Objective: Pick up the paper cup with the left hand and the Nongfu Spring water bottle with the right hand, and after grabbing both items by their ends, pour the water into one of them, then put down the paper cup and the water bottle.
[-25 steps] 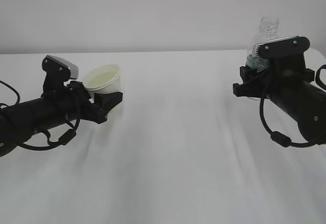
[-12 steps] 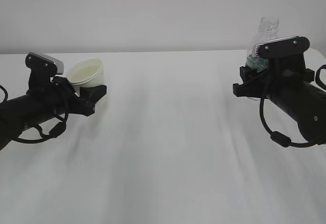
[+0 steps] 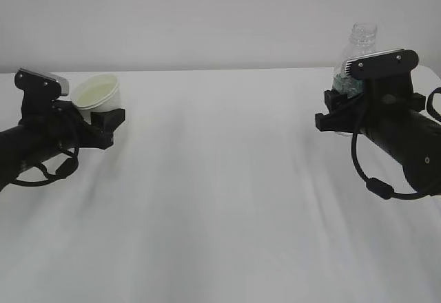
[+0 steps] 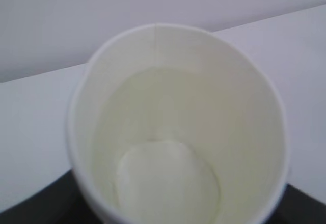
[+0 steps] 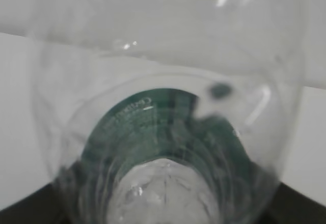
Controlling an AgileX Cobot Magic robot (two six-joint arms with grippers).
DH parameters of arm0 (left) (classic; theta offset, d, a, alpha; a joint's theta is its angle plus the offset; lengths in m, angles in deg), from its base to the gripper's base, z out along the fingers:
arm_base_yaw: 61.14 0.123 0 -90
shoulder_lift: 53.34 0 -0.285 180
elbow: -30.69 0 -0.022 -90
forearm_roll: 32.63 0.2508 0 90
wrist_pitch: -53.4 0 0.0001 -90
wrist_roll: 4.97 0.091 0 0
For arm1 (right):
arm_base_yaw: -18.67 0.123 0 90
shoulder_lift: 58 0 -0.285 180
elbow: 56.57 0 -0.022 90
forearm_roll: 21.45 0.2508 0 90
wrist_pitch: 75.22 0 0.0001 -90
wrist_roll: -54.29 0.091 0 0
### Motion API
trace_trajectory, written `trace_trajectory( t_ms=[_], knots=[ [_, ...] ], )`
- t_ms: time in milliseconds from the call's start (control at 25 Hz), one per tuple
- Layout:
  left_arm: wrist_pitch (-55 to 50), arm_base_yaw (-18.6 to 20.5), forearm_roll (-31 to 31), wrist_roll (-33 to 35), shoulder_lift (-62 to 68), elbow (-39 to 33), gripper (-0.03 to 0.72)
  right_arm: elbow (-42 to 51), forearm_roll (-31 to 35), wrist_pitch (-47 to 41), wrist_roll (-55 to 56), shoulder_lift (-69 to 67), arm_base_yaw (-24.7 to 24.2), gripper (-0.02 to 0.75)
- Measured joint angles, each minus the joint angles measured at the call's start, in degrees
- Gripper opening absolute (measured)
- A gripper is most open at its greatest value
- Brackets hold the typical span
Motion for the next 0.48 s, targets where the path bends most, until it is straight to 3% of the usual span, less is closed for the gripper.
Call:
trace_trajectory(
  t_ms=[480],
  knots=[
    [-0.12,6.1,-1.46,0.08,0.0,0.0,0.462,0.0,0.31,-0.45,0.0,0.0,0.0,0.445]
  ],
)
